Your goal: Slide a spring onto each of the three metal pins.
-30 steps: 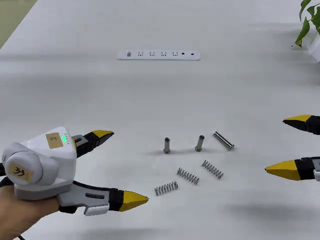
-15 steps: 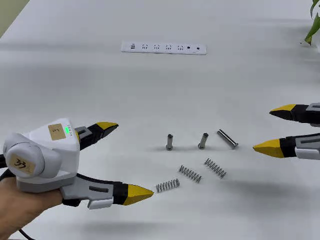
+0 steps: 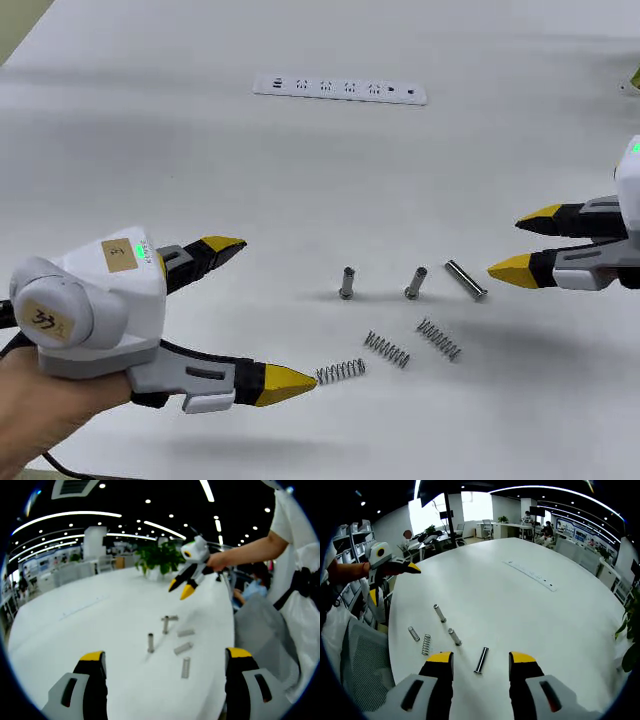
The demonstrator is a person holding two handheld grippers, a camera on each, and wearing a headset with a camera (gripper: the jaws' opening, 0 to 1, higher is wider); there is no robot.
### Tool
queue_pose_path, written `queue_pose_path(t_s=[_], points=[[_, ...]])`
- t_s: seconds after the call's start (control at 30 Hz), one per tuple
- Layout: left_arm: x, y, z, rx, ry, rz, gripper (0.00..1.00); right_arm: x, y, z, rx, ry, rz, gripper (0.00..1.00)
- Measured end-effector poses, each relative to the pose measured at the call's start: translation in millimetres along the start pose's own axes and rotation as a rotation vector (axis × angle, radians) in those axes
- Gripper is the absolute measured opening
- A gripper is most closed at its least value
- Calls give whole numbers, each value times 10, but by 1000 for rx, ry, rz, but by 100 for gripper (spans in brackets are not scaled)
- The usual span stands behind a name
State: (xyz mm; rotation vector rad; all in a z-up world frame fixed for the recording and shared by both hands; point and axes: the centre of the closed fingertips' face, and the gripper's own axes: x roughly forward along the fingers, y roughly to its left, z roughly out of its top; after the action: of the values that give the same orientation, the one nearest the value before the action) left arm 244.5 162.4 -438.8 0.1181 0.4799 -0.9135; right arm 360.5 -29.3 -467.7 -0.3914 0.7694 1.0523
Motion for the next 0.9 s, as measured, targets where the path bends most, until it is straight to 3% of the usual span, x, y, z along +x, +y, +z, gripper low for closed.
queue_pose_path(t_s=[0.3, 0.37, 0.63, 0.9], points=[[31, -10, -38, -20, -3, -5, 98, 252, -74, -62, 53, 93, -18, 32], [36, -10, -48, -23, -3, -4, 98, 354, -172, -134, 63, 116, -18, 31], [45, -3, -59, -38, -13, 1, 98, 510, -120, -206, 85, 183, -20, 26], [56, -10, -71, -46, -17, -1, 97, 699, -184, -332, 100, 244, -29, 22]])
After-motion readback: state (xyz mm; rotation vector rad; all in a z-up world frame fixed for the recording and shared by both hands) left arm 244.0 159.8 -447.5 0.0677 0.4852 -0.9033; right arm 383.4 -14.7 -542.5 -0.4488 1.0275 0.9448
